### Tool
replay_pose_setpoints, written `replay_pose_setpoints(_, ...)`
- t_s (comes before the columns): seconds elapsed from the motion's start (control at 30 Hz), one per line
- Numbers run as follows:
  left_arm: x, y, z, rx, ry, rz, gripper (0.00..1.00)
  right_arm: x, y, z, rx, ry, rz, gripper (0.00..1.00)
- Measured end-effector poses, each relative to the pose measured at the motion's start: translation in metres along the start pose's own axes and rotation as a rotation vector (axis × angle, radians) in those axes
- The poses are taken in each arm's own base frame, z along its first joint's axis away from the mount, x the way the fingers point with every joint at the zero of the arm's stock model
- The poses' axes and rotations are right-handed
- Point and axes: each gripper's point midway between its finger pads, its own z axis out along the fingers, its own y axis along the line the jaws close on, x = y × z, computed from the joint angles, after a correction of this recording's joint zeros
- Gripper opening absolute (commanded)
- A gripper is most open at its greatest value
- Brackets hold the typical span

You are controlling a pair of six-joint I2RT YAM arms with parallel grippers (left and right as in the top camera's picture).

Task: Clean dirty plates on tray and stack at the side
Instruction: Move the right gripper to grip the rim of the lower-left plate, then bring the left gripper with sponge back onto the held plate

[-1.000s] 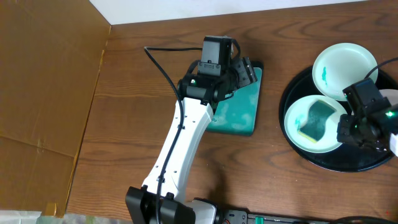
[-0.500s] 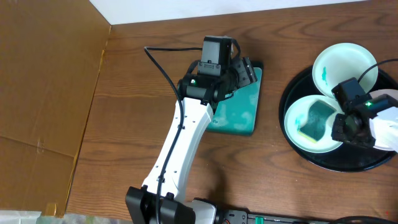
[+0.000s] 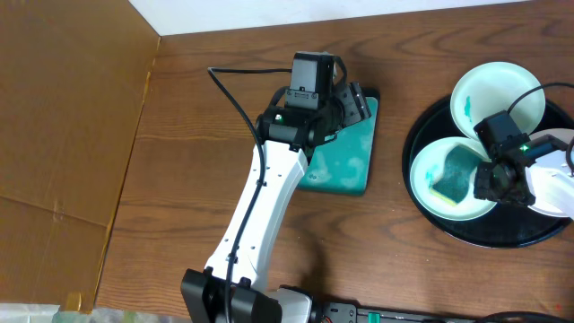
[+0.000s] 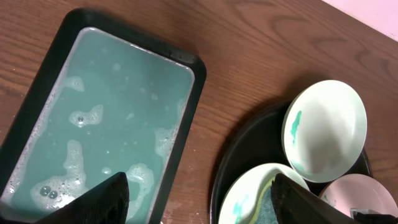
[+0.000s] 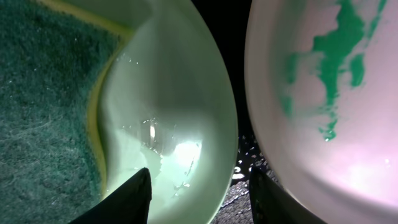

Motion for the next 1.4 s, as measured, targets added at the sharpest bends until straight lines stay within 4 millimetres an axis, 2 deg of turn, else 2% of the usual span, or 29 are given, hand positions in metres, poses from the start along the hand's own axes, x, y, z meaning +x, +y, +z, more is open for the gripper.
replay_pose_setpoints(0.4,0.004,0.002,0.000,-0.009,0.016,-0.001,0.73,-0.021,-0.003,0.016,-0.015,-0.034,-0.033,0.45)
replay_pose_setpoints(0.47,0.007,0.001,0.000,-0.001,0.028,0.008,0.73,-0.022,-0.004,0.015,-0.018,-0.038,-0.036,0.41)
replay_pose_setpoints(0.57,0.013,-0.010,0.000,0.053,0.060,0.060,0.73,-0.027,-0.006,0.015,-0.023,-0.046,-0.042,0.25)
replay_pose_setpoints(0.7,0.032,-0.029,0.001,0.122,0.115,0.141,0.73,-0.035,-0.012,0.015,-0.026,-0.063,-0.031,0.17)
replay_pose_setpoints(0.77,0.046,-0.035,0.004,0.140,0.149,0.176,0.73,-0.037,-0.014,0.015,-0.028,-0.064,-0.030,0.08)
replay_pose_setpoints(0.8,0.053,-0.038,0.006,0.147,0.169,0.190,0.72,-0.037,-0.014,0.015,-0.028,-0.064,-0.033,0.06)
replay_pose_setpoints(1.17,0.104,-0.051,0.047,0.147,0.339,0.266,0.67,-0.033,-0.008,0.015,-0.061,-0.044,-0.056,0.13)
replay_pose_setpoints(1.3,0.114,-0.062,0.052,0.180,0.358,0.304,0.65,-0.032,-0.009,0.016,-0.062,-0.041,-0.055,0.01)
replay_pose_setpoints(1.4,0.126,-0.072,0.053,0.203,0.376,0.367,0.65,-0.032,-0.008,0.016,-0.067,-0.042,-0.063,0.01)
